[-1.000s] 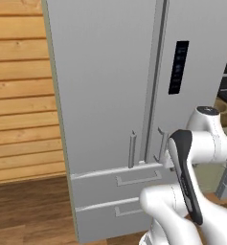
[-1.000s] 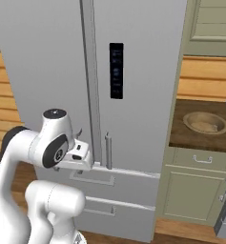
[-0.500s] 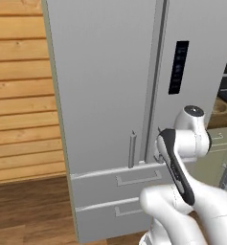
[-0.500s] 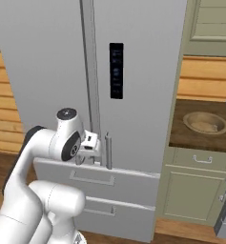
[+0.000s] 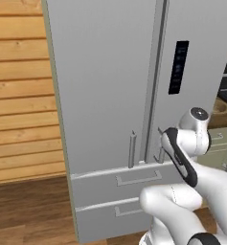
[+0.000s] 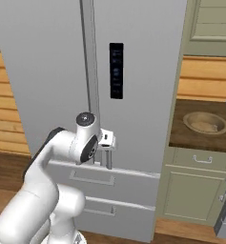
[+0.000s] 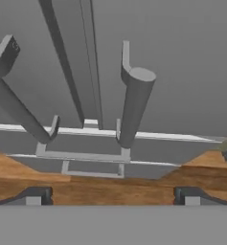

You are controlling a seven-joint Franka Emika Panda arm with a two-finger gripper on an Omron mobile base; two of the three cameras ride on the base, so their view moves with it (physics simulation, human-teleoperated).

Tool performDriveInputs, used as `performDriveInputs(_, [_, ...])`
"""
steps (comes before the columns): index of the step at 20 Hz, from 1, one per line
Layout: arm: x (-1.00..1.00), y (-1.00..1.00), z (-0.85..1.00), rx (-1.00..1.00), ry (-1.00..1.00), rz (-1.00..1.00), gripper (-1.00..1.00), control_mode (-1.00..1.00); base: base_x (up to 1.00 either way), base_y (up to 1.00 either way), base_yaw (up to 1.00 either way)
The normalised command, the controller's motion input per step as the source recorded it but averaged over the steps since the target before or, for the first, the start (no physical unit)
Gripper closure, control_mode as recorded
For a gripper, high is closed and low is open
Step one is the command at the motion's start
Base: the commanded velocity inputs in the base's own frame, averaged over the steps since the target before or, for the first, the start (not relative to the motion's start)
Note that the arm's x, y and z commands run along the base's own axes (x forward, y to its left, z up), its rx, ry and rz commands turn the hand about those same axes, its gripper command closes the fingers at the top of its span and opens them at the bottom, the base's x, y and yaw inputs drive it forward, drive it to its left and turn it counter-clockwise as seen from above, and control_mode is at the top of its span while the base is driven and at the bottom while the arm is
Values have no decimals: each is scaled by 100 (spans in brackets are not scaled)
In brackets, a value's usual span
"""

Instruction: Grab a lemon wedge from the fridge and one ice cube from the ice bowl, and put them in the glass of lemonade.

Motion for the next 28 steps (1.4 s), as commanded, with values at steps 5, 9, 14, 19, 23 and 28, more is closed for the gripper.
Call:
performDriveInputs(5, [81, -8, -45, 0, -1, 0, -100, -100, 0, 0, 0])
performDriveInputs(9, [28, -28, -32, 3, -1, 0, -100, -100, 0, 0, 0])
performDriveInputs(14, [1, -23, -9, 5, -3, 0, -100, -100, 0, 0, 0])
performDriveInputs(19, [16, 0, -6, 0, 0, 0, -100, -100, 0, 0, 0])
performDriveInputs(23, [28, 0, -20, 0, 0, 0, -100, -100, 0, 0, 0])
performDriveInputs(28, [36, 0, -24, 0, 0, 0, -100, -100, 0, 0, 0])
